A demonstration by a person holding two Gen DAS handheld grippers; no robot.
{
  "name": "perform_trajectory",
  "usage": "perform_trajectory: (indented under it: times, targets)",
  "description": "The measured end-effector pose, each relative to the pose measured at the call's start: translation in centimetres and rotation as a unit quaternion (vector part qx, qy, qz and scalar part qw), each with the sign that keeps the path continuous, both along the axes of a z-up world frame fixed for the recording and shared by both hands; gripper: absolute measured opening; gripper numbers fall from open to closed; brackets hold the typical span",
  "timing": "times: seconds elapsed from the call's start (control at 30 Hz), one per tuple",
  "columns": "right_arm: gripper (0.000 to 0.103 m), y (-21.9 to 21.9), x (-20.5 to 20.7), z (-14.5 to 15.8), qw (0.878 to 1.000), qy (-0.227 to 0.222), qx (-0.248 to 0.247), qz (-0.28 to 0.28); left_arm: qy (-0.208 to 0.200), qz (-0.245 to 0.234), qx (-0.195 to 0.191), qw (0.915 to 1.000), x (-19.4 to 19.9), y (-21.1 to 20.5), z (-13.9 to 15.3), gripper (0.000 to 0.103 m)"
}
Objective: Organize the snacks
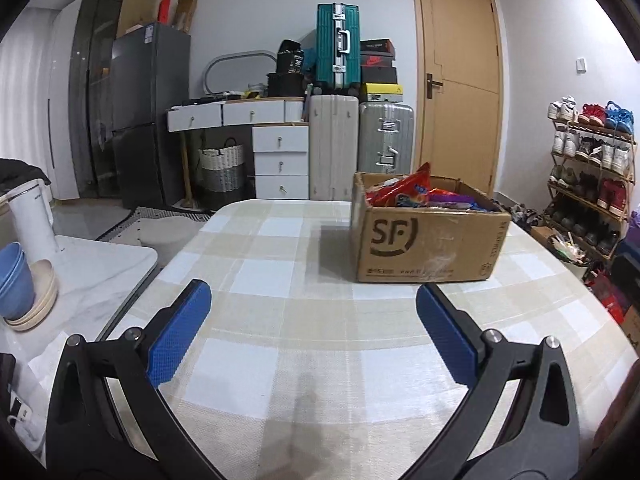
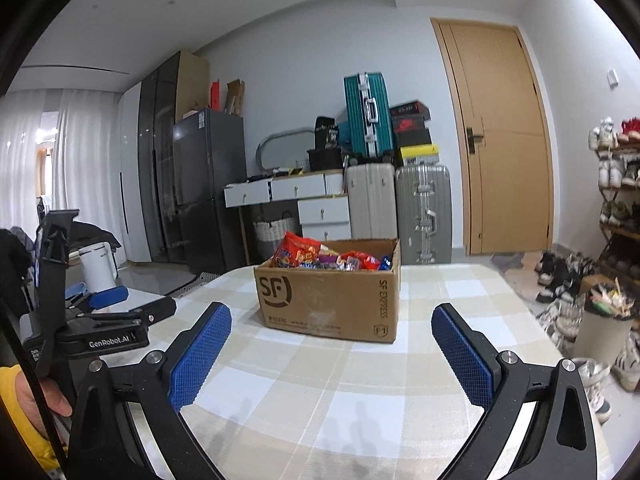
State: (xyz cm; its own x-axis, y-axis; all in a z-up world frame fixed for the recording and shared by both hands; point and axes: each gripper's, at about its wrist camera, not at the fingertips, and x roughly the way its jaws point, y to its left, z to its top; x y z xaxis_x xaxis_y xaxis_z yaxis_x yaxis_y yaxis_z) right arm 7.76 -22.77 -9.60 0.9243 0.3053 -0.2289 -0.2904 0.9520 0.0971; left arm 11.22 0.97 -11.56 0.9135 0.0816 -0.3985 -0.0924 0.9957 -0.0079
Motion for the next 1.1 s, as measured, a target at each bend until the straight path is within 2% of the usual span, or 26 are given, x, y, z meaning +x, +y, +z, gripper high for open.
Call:
perform_trajectory:
  times: [0.1, 0.27, 0.5, 1.1]
  targets:
    - [0.102, 0.2, -0.4, -0.5, 1.000, -0.014, -0.007, 0.004, -0.007, 0.001, -0.005, 1.0000, 0.2, 0.4, -0.9, 0.103]
    - [0.102, 1.3, 0.1, -1.0, 1.000, -0.004, -0.023, 0.017, -0.010, -0.001, -0.003, 0.9999, 0.7, 0.5, -2.1, 0.103]
    - [0.102, 1.8, 0.6, -1.7, 0.999, 0.012, -0.028, 0.025, -0.007, -0.004, 0.003, 1.0000, 0.8, 0.4, -2.2, 0.103]
    - [0.102, 1.6, 0.4, -1.7, 0.999, 0.013, -0.022, 0.022, -0.008, 0.007, -0.008, 0.9999, 1.0, 0.9, -2.2, 0.103]
